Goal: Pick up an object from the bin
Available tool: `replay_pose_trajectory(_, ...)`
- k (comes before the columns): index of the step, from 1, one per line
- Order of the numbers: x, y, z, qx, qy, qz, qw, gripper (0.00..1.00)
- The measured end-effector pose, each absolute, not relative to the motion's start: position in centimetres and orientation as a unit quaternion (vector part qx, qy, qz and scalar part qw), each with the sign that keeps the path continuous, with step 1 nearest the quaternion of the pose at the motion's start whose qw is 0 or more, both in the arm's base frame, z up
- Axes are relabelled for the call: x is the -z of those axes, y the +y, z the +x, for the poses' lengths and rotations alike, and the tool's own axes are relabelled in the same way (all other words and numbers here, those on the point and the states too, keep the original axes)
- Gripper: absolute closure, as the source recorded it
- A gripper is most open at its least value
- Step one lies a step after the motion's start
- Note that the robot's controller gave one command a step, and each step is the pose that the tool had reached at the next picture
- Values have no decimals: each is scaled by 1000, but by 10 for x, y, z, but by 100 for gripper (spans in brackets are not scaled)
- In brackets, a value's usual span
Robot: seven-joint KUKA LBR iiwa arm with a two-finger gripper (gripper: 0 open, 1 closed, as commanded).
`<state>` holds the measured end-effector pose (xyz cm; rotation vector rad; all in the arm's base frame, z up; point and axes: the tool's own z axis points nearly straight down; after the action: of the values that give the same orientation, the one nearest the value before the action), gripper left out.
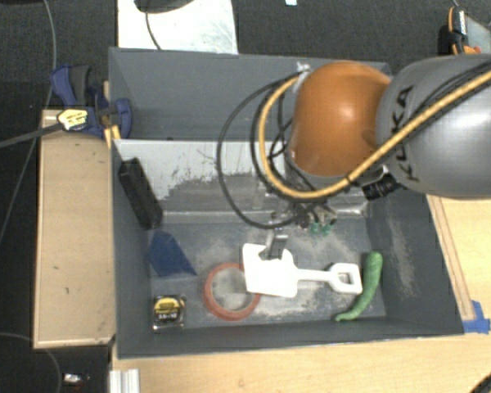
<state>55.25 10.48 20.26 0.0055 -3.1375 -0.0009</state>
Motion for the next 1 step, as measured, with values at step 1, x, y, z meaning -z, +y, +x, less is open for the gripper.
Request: replay_pose_trajectory(1,-206,104,554,1,-1000,0,-2,0)
